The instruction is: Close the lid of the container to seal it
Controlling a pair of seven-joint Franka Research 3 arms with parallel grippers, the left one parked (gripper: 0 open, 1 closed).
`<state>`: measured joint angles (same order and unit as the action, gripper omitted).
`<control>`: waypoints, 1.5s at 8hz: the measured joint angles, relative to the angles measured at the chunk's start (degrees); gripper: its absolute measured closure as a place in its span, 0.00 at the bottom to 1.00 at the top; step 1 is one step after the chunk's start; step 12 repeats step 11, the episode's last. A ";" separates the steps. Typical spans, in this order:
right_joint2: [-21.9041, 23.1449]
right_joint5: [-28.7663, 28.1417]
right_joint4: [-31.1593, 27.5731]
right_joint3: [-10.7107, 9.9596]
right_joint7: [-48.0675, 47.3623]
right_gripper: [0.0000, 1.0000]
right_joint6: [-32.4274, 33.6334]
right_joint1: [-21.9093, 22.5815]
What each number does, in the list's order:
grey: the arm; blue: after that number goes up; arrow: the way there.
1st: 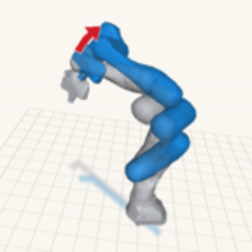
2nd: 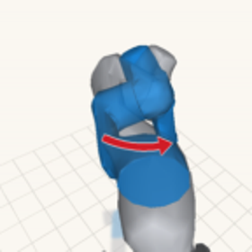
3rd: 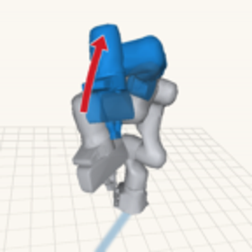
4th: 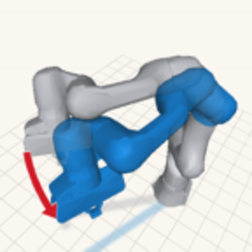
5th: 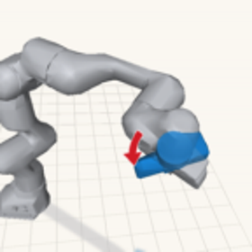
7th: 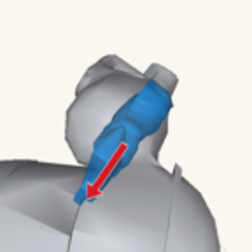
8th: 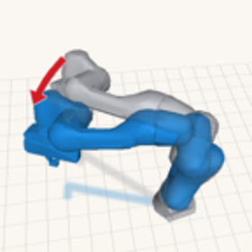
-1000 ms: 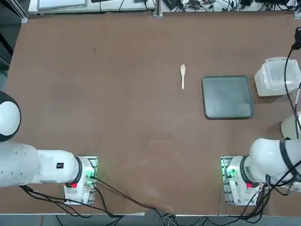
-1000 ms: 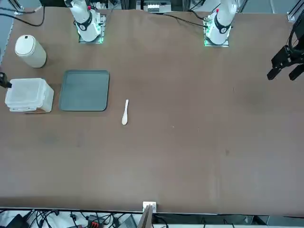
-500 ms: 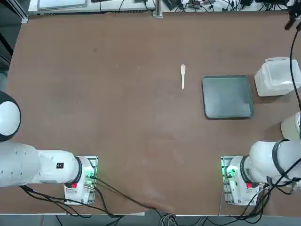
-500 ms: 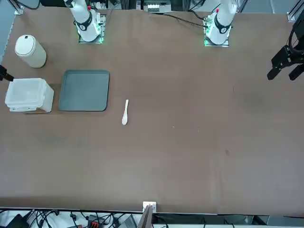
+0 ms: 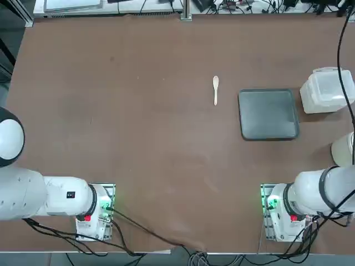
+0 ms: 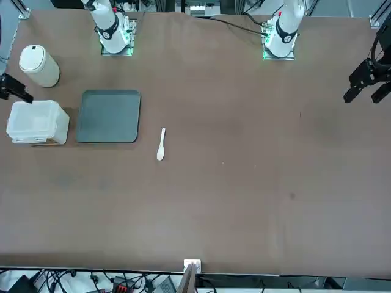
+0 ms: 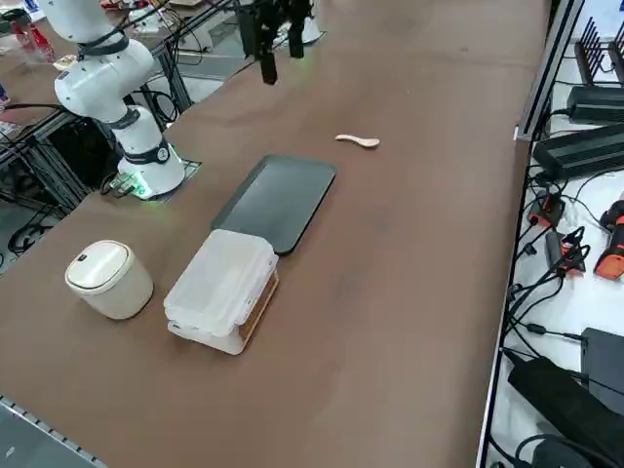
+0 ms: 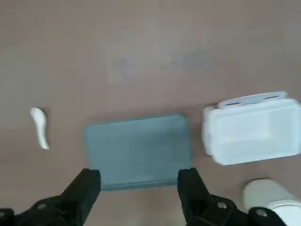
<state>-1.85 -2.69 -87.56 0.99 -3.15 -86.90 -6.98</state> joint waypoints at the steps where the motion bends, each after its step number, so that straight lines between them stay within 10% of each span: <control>1: 0.01 -0.67 0.65 0.01 -3.14 0.00 0.27 1.57; 12: -0.79 1.63 0.78 -0.26 -5.62 0.00 0.29 5.89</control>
